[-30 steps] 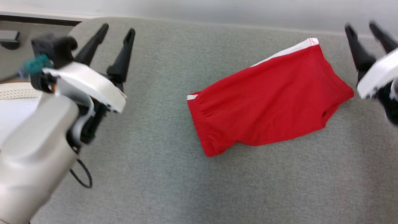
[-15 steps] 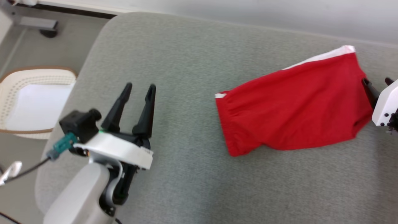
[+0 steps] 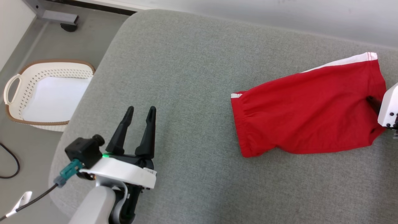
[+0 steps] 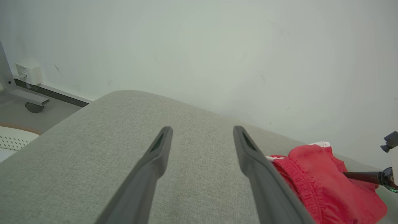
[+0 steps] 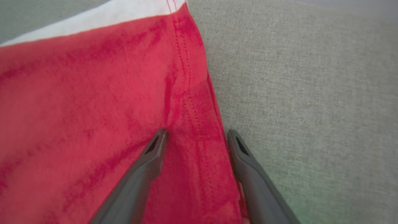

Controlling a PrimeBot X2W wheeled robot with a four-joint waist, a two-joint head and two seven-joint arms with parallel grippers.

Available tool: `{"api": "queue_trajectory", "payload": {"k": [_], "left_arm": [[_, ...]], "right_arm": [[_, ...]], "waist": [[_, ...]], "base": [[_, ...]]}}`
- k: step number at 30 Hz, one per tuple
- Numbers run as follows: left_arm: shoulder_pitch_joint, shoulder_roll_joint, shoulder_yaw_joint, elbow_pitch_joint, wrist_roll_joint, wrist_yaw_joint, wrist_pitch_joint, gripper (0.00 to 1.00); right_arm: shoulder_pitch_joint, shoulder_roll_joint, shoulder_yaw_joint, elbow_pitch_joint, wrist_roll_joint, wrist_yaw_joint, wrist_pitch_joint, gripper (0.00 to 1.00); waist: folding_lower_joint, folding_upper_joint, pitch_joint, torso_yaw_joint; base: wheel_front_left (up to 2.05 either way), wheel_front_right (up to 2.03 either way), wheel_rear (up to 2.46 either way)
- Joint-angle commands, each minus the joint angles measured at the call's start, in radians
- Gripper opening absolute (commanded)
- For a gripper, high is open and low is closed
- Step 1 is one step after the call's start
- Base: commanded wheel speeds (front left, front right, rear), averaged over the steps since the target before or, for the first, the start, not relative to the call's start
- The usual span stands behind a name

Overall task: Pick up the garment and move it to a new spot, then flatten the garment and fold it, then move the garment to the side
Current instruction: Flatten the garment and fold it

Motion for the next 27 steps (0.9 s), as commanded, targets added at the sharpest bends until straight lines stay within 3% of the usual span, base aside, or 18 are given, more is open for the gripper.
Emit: {"api": "queue_trajectory", "payload": {"k": [1,2,4,5,6,18,27], "left_arm": [[0.015,-0.012,0.017,0.007,0.023,-0.012,-0.001,1.00],[0.018,-0.020,0.026,0.010,0.028,-0.018,-0.001,1.00],[0.025,-0.037,0.044,0.018,0.034,-0.030,-0.001,1.00],[0.029,-0.043,0.050,0.024,0.040,-0.037,-0.001,1.00],[0.032,-0.050,0.054,0.030,0.049,-0.041,-0.001,1.00],[0.056,-0.091,0.087,0.086,0.105,-0.082,-0.001,1.00],[0.082,-0.090,0.088,0.108,0.141,-0.092,-0.001,1.00]], "right_arm": [[0.077,0.038,0.019,0.009,0.004,0.002,0.056,0.71],[0.076,0.044,0.021,0.001,0.001,0.003,0.051,0.50],[0.072,0.050,0.017,-0.010,0.003,0.003,0.022,0.16],[0.066,0.047,0.021,-0.011,-0.007,0.003,0.007,0.03],[0.066,0.045,0.026,-0.011,-0.015,0.003,-0.007,0.00],[0.079,0.047,-0.017,-0.011,0.024,0.000,-0.132,0.00],[0.179,0.027,-0.075,-0.056,0.090,0.000,-0.253,0.00]], "waist": [[0.0002,-0.0001,-0.001,0.000],[0.0002,-0.0001,-0.002,0.000],[0.0002,-0.0001,-0.007,-0.001],[0.0002,-0.0001,-0.012,-0.003],[0.0002,-0.0001,-0.019,-0.005],[0.0002,-0.0001,-0.100,-0.059],[0.0002,-0.0001,-0.162,-0.153]], "base": [[0.00,0.00,0.00],[0.00,0.00,0.00],[0.00,0.00,0.00],[0.00,0.00,0.00],[0.00,0.00,0.00],[0.00,0.00,0.00],[0.00,0.00,0.00]]}}
